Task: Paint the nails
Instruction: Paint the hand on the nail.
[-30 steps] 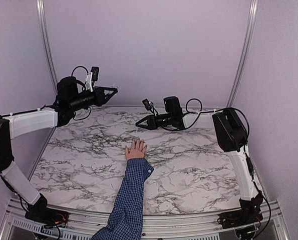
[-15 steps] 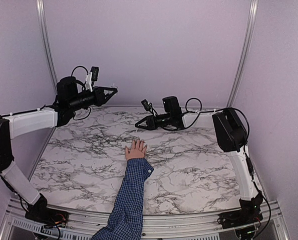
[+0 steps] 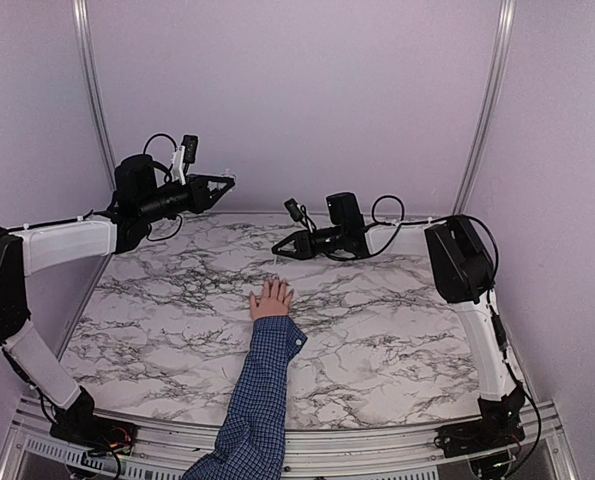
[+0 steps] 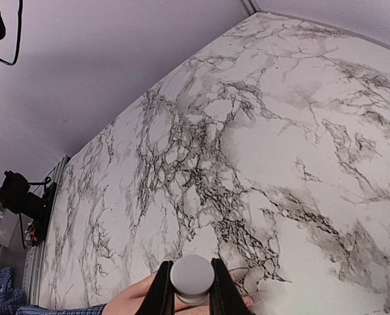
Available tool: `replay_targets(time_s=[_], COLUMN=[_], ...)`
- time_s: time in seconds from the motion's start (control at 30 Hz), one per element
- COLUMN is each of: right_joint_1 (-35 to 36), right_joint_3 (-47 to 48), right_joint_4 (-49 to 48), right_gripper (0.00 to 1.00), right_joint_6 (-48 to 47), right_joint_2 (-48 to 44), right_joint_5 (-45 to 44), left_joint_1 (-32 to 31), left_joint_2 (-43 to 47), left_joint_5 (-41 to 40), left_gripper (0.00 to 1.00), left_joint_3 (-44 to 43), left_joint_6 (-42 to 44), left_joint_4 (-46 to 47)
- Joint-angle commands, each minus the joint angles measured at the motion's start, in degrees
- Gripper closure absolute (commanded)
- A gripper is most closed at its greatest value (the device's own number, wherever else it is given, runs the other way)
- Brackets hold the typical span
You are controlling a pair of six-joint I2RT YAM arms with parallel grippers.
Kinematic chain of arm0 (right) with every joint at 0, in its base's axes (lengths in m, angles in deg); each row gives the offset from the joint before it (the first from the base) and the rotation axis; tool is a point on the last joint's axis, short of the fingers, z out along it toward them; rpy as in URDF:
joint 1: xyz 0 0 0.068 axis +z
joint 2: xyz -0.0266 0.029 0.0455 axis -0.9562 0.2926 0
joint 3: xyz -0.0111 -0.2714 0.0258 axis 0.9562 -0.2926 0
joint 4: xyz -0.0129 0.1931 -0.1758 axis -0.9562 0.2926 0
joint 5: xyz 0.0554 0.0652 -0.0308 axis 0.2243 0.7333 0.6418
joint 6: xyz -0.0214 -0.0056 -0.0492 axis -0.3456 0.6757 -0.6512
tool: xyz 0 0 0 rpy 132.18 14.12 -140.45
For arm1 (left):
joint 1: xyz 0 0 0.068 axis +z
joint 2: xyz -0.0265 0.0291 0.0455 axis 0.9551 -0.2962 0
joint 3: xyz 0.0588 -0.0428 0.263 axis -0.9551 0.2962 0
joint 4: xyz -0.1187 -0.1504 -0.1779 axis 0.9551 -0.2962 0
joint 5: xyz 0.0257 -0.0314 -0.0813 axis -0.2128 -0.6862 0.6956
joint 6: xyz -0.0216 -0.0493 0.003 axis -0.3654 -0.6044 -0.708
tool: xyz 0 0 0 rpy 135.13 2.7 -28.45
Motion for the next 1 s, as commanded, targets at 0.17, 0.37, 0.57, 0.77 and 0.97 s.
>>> replay_targets(time_s=[0.17,0.37,0.57,0.77,0.97], right_joint_1=[0.6,1.1,1.7,1.8,1.6], right_joint_3=[2.8,4.0,4.8,5.2,4.9], right_joint_4=[-2.3,-1.5,-1.6,-1.0,3.0], right_gripper=[1.0,1.0,1.0,1.0,1.0], right_joint_6=[1.5,0.9,1.1,0.9,-1.9], right_joint_2=[2.8,3.6,4.3,4.4,3.5], right_joint_5=[0.3,-1.5,-2.2,-2.3,-4.2], left_joint_1=[0.7,1.0,1.3,1.9,2.0], left_joint_2=[-0.6,-0.3,0.0,0.4,-0.1], left_joint_5=[1.4,1.7,2.1,2.4,2.5], left_gripper=[1.0,1.0,1.0,1.0,1.0], left_joint_3=[-1.7,-1.2,-0.7,-0.4,-0.4], left_joint_6=[-0.4,-0.5,-0.5,-0.5,-0.4], left_joint_4=[3.0,3.0,3.0,3.0,3.0])
